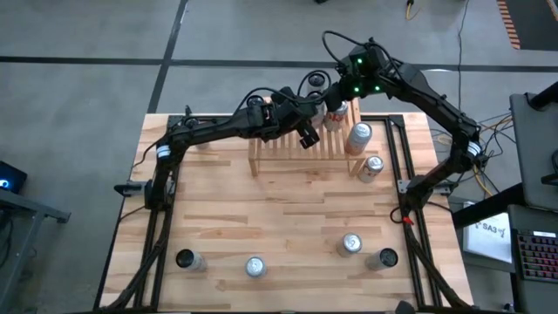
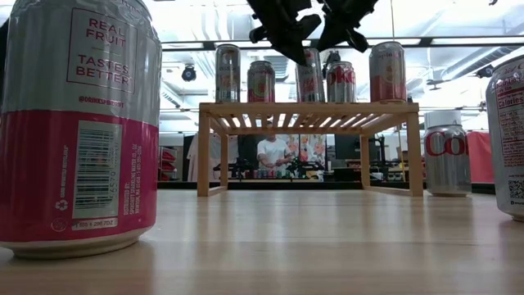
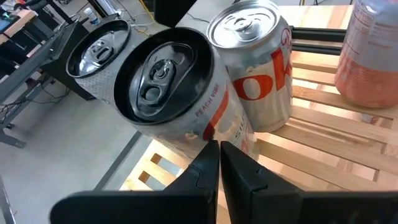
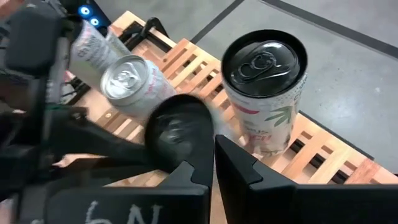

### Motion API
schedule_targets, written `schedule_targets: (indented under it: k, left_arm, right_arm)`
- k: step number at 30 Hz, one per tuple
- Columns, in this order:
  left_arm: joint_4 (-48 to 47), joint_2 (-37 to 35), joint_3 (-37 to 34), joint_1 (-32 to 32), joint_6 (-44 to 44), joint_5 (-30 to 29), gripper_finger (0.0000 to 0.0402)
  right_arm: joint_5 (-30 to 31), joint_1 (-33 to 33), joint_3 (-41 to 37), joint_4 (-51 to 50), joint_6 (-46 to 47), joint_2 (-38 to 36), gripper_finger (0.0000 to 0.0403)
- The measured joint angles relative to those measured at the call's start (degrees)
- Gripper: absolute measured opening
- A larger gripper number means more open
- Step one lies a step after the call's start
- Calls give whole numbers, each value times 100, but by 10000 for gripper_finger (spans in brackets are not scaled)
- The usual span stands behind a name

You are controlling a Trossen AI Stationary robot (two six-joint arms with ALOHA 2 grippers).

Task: Place canned beverage on shelf
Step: Put the left white soda can on the shelf aligned with the other white soda can, then put the blue soda can on the shelf

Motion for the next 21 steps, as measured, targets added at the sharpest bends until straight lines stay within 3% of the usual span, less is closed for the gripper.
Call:
schedule_targets:
  k: [12,21]
  left_arm:
    - [-35,1,0,0,17,0,0]
    - [-748,-2,398,-122,-8,-8,0]
  right_arm:
    - [29,0,0,-59,58,-56,9]
    - [44,-2,96,43,-77,-342,9]
